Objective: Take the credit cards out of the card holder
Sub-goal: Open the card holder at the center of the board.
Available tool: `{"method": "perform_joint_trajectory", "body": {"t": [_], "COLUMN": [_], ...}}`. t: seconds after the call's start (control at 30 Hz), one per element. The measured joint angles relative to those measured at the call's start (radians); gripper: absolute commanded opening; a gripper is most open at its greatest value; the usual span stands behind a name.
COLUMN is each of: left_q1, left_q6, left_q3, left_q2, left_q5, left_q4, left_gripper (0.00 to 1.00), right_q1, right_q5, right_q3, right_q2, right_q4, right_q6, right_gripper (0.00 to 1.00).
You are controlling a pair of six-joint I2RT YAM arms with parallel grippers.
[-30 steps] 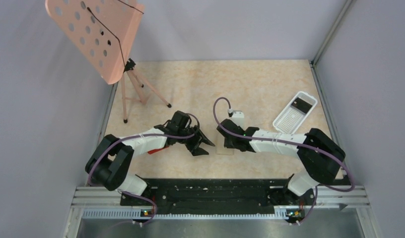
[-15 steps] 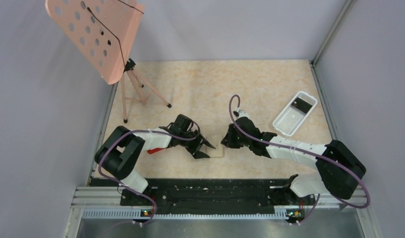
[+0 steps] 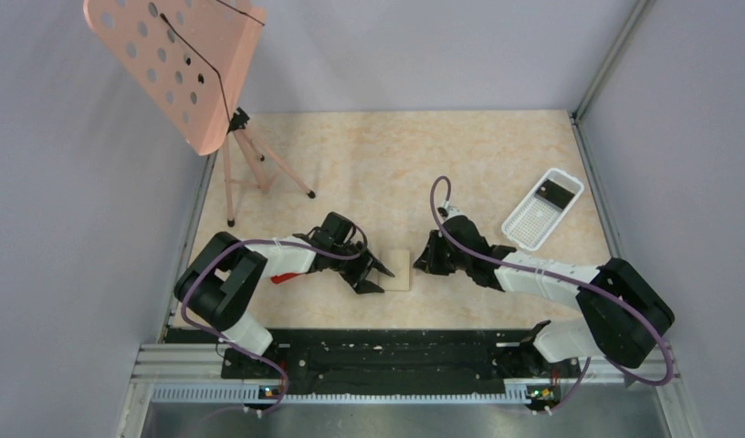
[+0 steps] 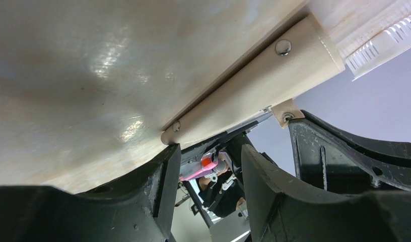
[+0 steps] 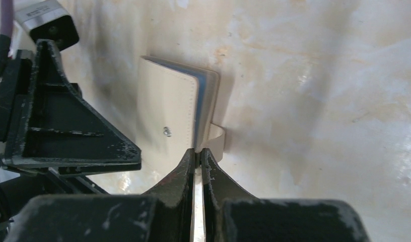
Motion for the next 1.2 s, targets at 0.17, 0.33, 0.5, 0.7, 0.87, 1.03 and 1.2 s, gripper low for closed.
{"method": "perform_joint_trajectory", "body": {"t": [0.17,0.33,0.5,0.7,0.87,1.03,1.2], "left_q1": [0.0,0.0,0.0,-0.008,-0.019,-0.032,-0.033], "left_q6": [0.0,0.011,0.035,0.153,0.266,0.381,0.455], "left_q3": [-0.001,-0.002,-0.002,0.09,0.185,0.2,0.201], "left_q2": [0.0,0.0,-0.026,-0.089,-0.143,-0.2,-0.2], "left_q5": [-0.019,-0.048,-0.079,-0.174,-0.226,-0.246,-0.25], "left_q4": [-0.013,-0.032,-0.069,-0.235,-0.309,-0.324,-0.342], "left_gripper": [0.53,0.52,0.51,0.51,0.51,0.51,0.51], "right_q1": [-0.046,-0.092,-0.117,-0.135,-0.136,-0.137,-0.137], "right_q5": [0.003,0.003,0.002,0.002,-0.088,-0.273,-0.457], "right_q3": [-0.023,-0.048,-0.05,-0.019,0.038,0.05,-0.005], "right_q2": [-0.007,-0.021,-0.025,-0.047,-0.13,-0.199,-0.195], "right_q4": [-0.013,-0.039,-0.053,-0.153,-0.22,-0.16,0.017], "right_q6": [-0.019,-0.046,-0.08,-0.134,-0.146,-0.077,0.06], "right_gripper": [0.0,0.0,0.0,0.33,0.44,0.45,0.43]}}
